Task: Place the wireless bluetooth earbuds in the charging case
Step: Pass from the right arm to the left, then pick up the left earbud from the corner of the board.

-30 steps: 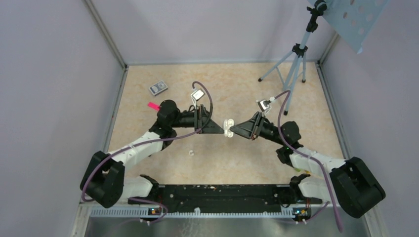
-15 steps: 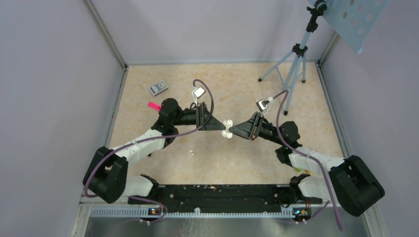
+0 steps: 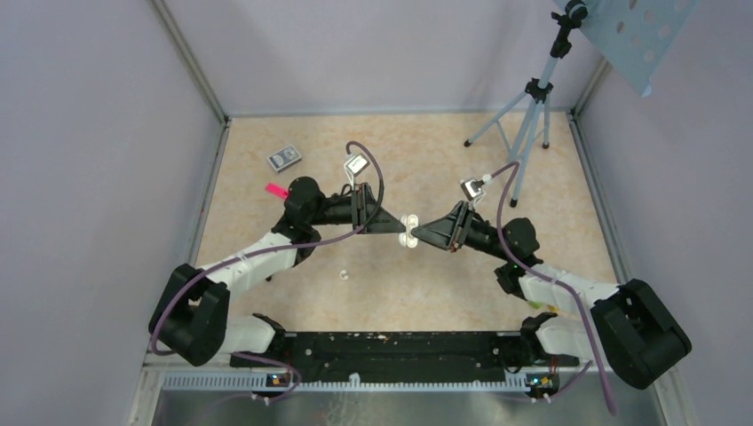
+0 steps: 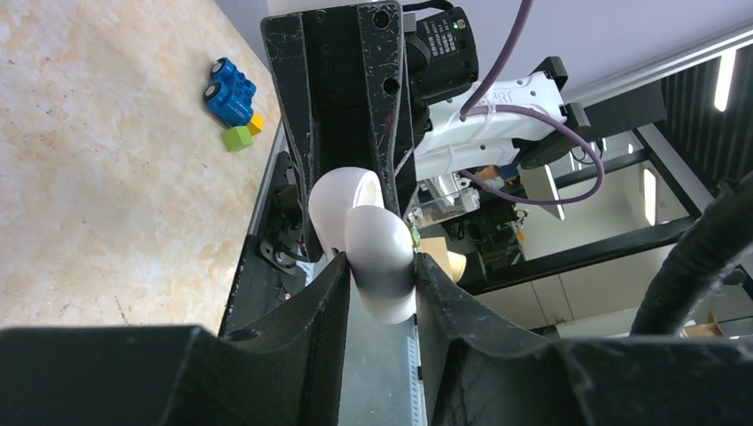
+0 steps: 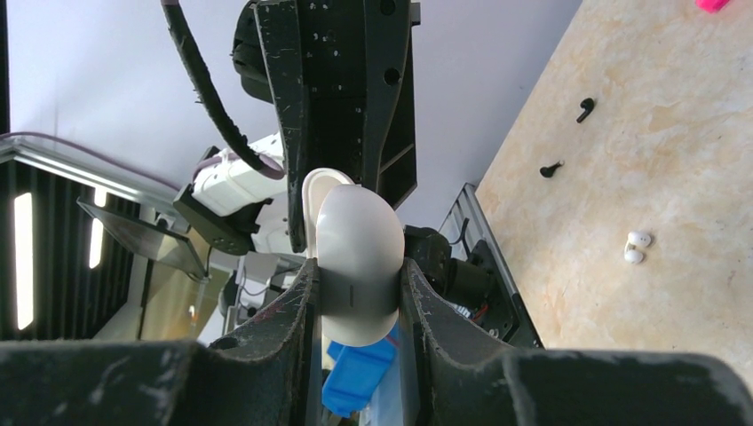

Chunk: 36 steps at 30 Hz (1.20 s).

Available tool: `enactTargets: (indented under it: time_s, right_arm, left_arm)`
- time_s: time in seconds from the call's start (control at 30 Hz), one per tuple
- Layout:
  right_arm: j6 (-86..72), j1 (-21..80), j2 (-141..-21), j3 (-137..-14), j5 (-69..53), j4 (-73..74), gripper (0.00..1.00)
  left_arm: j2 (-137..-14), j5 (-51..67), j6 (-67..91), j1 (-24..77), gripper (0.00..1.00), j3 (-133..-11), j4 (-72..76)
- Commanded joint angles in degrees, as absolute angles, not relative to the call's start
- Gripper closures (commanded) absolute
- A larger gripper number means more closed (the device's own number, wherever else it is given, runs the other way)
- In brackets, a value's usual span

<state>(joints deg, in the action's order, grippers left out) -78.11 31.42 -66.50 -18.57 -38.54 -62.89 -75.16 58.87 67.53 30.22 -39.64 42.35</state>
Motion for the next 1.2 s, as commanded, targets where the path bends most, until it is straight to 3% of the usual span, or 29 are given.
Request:
enactTargets:
  time_s: [0.0, 0.2, 0.33, 0.43, 0.5, 0.67, 0.77, 0.93, 1.03, 1.17]
  right_arm:
    - [-77.6, 32.4, -66.4, -20.4, -38.1, -66.9, 1.0]
    - [-77.8, 32.6, -66.4, -20.3, -37.7, -65.8, 1.0]
    - [-77.8, 32.6, -66.3, -20.3, -37.4, -65.5, 0.71]
    - [-77.5, 32.6, -66.0, -20.1, -37.1, -64.2, 0.5]
    - [-76.9, 32.6, -65.5, -19.9, -36.6, -62.6, 0.43]
    - [-70.8, 32.4, -60.7, -20.7, -33.0, -48.9, 0.39]
    - [-62.3, 31.6, -54.4, -23.9, -28.1, -29.3, 0.39]
    - [-45.5, 31.3, -46.2, -36.7, -7.0, 11.7, 0.41]
    - [-39.1, 31.3, -50.6, -45.5, 7.4, 29.2, 0.44]
    - [-35.1, 31.4, -58.8, -50.9, 14.8, 32.6, 0.47]
  left_arm:
    - [-73.4, 57.8, 67.7, 30.3, 0.65, -40.9, 45.9]
    - [-72.8, 57.2, 68.0, 30.3, 0.87, -40.7, 45.6]
    - [-72.1, 56.0, 66.2, 30.3, 0.99, -40.9, 42.2]
    - [-71.9, 55.5, 65.1, 30.1, 1.0, -40.9, 39.9]
    - [-71.9, 55.4, 64.2, 29.6, 1.0, -40.9, 38.0]
    - [-71.0, 55.5, 60.9, 26.4, 1.0, -40.7, 30.3]
    - [-70.1, 56.2, 57.4, 22.9, 1.0, -41.0, 23.8]
    - [-68.8, 56.5, 51.3, 19.1, 1.0, -41.8, 13.5]
    - [-68.6, 56.3, 49.5, 19.0, 1.0, -41.5, 10.6]
    - [-68.8, 56.8, 50.0, 18.9, 1.0, -40.3, 12.1]
